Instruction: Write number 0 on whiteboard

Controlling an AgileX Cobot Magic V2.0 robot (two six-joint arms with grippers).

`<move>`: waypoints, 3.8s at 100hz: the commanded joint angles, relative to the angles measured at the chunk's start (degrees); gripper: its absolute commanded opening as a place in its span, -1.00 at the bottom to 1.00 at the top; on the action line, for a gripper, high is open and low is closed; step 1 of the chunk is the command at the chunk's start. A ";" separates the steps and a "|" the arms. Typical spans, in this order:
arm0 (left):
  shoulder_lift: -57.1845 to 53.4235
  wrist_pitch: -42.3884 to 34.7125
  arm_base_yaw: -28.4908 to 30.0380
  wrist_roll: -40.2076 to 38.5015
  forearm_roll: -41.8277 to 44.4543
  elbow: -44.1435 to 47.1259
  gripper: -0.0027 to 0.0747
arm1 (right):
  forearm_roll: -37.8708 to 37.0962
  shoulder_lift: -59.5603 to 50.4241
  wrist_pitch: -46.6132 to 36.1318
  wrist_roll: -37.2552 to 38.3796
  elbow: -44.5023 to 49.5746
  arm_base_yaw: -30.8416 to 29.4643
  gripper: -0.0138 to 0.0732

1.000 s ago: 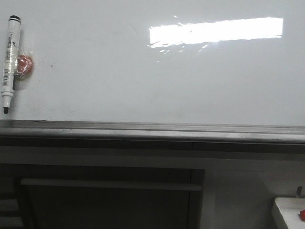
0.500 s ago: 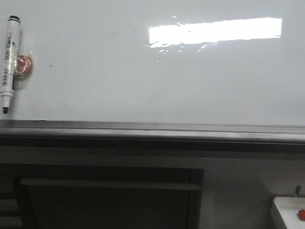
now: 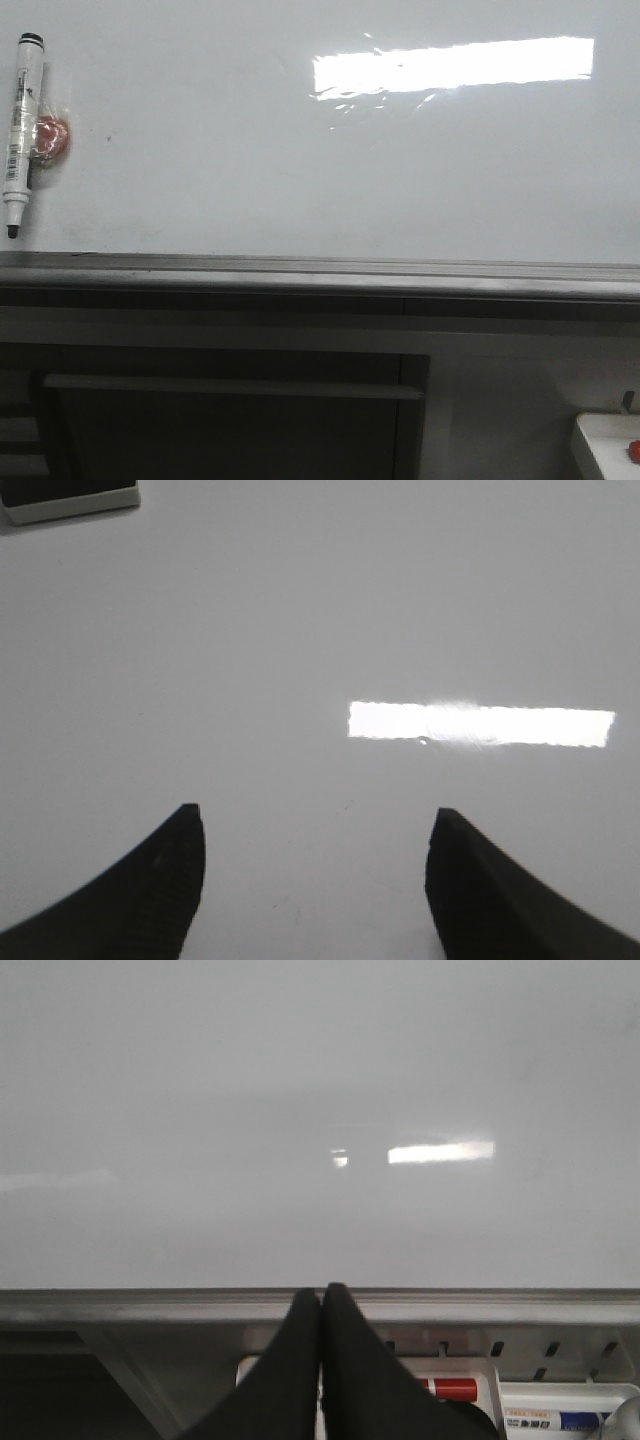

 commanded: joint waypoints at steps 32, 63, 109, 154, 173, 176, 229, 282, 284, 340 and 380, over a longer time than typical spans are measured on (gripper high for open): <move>19.44 -8.59 -15.20 -2.04 0.60 -1.32 0.20 | -0.09 1.25 -4.22 -0.24 1.08 -0.30 -0.80; 38.69 -19.13 -21.71 -3.71 -3.18 -1.32 0.20 | -0.09 1.25 -4.31 -0.24 1.08 -0.30 -0.80; 48.67 -23.85 -23.70 -3.71 -5.88 -1.32 0.20 | -0.09 1.25 -4.53 -0.24 1.08 -0.30 -0.80; 55.89 -26.36 -23.70 -3.71 -4.67 -1.32 -0.98 | 5.28 1.25 -3.45 -0.41 1.08 -0.30 -0.80; 50.78 -26.71 -23.70 -3.80 6.78 -1.32 -0.98 | 28.13 1.25 1.72 -21.54 -0.54 -0.20 -0.80; 49.55 -26.99 -23.70 -3.80 9.14 -1.32 -0.98 | 33.10 1.29 3.08 -25.37 -1.05 -0.20 -0.80; 29.10 -31.34 -23.70 -16.46 54.26 -1.32 -0.98 | 48.68 17.45 3.06 -49.33 -11.81 25.26 0.03; 28.87 -34.69 -23.70 -30.63 74.95 -1.32 -0.98 | 48.44 40.68 -6.32 -62.44 -20.58 45.96 0.28; 29.04 -34.69 -23.70 -30.72 75.35 -1.32 -0.98 | 48.44 41.40 -6.44 -62.44 -21.12 46.33 0.28; 30.95 -34.69 -23.70 -31.86 77.70 -1.32 -0.98 | 48.01 54.24 -4.99 -63.88 -29.61 52.55 0.23; 30.95 -34.70 -23.70 -31.86 75.92 -1.32 -0.97 | 45.56 54.96 -4.30 -63.73 -29.70 52.31 -0.85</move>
